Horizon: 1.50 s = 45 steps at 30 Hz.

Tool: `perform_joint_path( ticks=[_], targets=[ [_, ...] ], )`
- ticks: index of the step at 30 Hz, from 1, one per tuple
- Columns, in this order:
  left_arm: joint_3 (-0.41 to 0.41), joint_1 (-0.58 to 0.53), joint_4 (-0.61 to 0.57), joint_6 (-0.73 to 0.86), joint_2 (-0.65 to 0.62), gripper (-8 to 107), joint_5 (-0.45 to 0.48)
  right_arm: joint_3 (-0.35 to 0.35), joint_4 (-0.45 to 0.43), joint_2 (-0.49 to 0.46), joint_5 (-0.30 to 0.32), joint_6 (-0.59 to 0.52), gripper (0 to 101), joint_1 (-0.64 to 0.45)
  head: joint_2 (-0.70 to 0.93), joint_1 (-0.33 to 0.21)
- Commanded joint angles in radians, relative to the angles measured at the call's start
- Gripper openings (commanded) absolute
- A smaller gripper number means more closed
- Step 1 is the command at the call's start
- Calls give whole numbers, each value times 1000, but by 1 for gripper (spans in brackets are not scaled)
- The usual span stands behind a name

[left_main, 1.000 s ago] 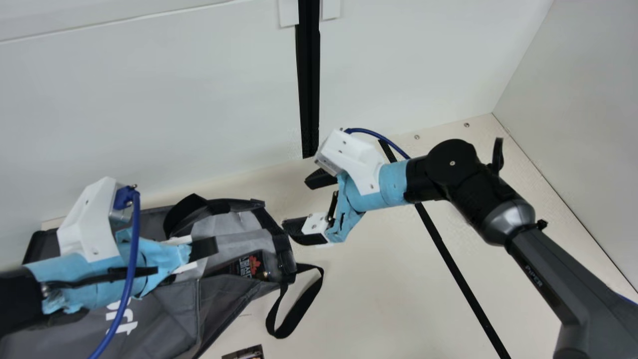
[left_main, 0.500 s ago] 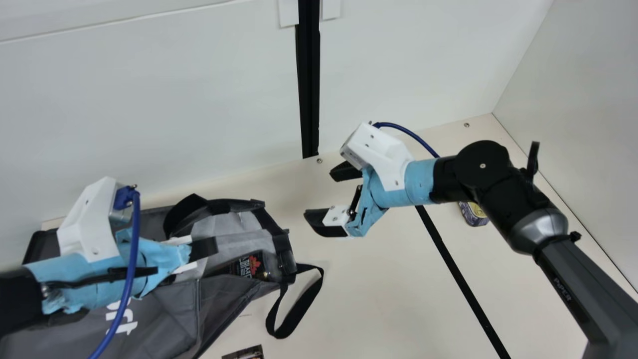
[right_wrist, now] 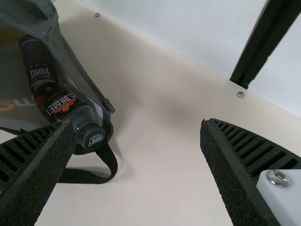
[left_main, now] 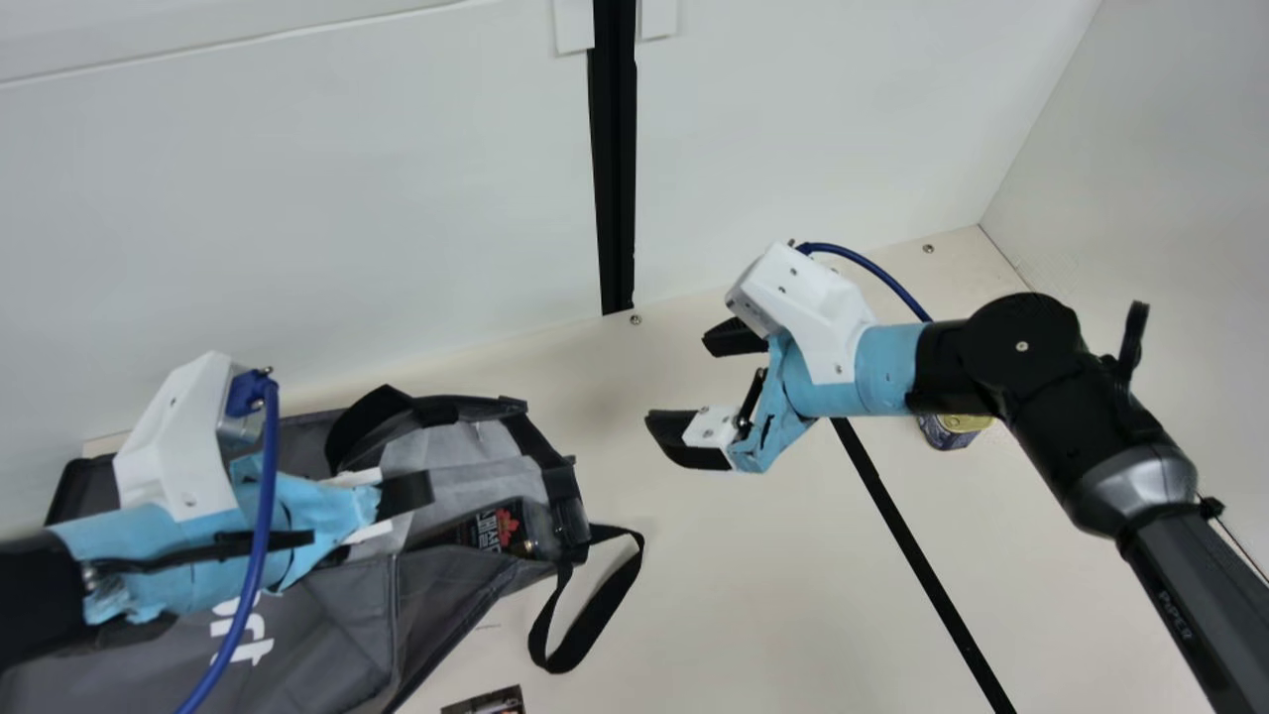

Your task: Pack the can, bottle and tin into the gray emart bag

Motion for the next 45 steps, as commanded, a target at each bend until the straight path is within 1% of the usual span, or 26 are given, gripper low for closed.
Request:
perform_joint_path(
  ticks=[1,15,28,39,45],
  targets=[
    [0,0,0,0,0,10,0,5,-5,-9,0,2,91,-9,-1,-23],
    [0,0,0,0,0,10,0,48,-31,-91,10,19,91,-102,-1,-23],
    [0,0,0,0,0,10,0,81,-71,-161,2,53,91,-186,-1,-23],
    [0,0,0,0,0,10,0,106,-134,-211,-33,105,91,-241,-1,-23],
    [0,0,0,0,0,10,0,117,-196,-239,-68,161,91,-266,-1,-23]
  ],
)
